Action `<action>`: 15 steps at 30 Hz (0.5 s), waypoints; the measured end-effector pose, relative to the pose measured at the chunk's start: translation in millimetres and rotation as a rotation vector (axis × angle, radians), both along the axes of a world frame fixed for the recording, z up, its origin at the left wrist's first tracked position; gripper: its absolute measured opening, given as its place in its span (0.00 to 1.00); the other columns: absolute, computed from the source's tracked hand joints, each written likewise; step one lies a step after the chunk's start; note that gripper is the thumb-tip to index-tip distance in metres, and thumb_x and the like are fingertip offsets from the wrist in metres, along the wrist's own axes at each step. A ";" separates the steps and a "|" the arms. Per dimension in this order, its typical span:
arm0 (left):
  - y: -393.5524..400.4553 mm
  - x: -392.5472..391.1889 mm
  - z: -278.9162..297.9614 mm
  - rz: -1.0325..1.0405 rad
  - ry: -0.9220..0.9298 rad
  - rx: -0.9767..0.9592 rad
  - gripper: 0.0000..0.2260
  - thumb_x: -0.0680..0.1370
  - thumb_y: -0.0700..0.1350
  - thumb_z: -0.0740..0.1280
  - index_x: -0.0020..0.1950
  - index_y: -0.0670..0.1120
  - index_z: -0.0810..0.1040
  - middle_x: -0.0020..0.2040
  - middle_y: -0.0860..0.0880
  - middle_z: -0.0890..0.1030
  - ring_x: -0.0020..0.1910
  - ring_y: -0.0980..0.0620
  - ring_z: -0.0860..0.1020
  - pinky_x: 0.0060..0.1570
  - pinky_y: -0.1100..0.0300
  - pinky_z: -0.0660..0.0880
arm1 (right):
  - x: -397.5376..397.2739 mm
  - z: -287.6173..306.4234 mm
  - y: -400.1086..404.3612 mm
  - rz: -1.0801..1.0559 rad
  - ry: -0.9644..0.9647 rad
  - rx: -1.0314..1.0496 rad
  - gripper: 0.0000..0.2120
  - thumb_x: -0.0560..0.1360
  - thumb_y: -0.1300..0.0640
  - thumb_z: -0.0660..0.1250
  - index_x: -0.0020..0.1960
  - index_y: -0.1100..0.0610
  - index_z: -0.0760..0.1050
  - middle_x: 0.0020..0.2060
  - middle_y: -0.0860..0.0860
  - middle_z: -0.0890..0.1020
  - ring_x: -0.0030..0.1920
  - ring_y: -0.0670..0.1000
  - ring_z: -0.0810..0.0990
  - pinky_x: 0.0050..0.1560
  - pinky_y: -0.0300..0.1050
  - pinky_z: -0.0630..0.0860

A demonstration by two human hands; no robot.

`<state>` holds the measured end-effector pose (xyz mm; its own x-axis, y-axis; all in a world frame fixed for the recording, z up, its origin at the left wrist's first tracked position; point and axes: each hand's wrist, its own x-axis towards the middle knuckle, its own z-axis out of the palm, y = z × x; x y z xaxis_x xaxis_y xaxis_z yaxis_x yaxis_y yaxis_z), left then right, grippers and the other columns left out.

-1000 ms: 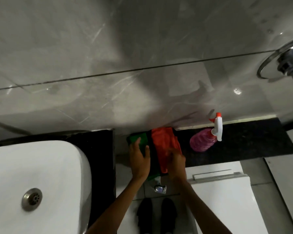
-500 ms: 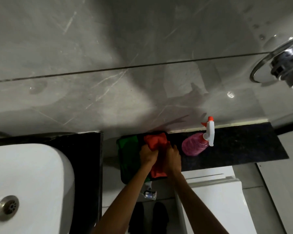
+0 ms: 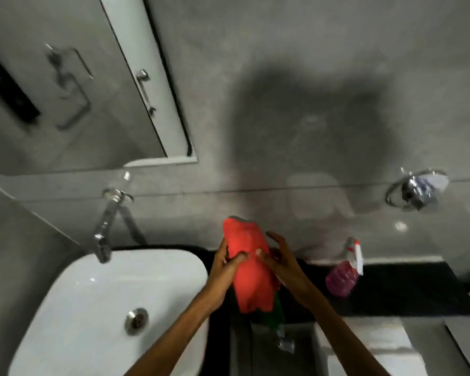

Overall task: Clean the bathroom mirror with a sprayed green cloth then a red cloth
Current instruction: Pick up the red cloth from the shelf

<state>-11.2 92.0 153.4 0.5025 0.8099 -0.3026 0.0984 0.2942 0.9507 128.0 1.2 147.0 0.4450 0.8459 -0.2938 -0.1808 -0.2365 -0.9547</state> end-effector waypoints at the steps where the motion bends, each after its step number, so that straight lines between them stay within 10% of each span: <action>1: 12.7 -16.7 30.0 -0.006 -0.036 0.048 0.24 0.75 0.35 0.71 0.66 0.56 0.77 0.53 0.56 0.88 0.50 0.57 0.86 0.46 0.64 0.82 | -14.9 27.5 14.0 0.010 -0.021 0.054 0.28 0.79 0.61 0.71 0.75 0.51 0.66 0.61 0.59 0.82 0.55 0.54 0.85 0.53 0.49 0.84; 6: 81.8 -83.7 165.7 -0.002 -0.147 0.345 0.27 0.71 0.42 0.78 0.68 0.54 0.75 0.62 0.49 0.85 0.61 0.46 0.84 0.61 0.50 0.83 | -77.2 167.4 88.4 -0.127 -0.335 0.430 0.24 0.74 0.61 0.76 0.67 0.53 0.73 0.58 0.41 0.84 0.54 0.40 0.86 0.52 0.36 0.82; 9: 132.1 -104.2 245.1 -0.037 -0.246 0.588 0.31 0.74 0.39 0.76 0.76 0.46 0.69 0.64 0.48 0.85 0.62 0.52 0.84 0.58 0.59 0.82 | -104.6 249.3 130.5 -0.227 -0.565 0.660 0.24 0.78 0.54 0.73 0.71 0.46 0.68 0.60 0.27 0.78 0.58 0.31 0.81 0.56 0.27 0.77; 15: 190.5 -103.2 390.2 0.017 -0.407 0.901 0.26 0.79 0.41 0.72 0.73 0.59 0.70 0.56 0.62 0.86 0.56 0.59 0.85 0.54 0.60 0.84 | -133.6 378.4 201.5 -0.591 -1.017 0.969 0.20 0.82 0.60 0.67 0.71 0.50 0.67 0.68 0.53 0.71 0.66 0.38 0.73 0.66 0.25 0.70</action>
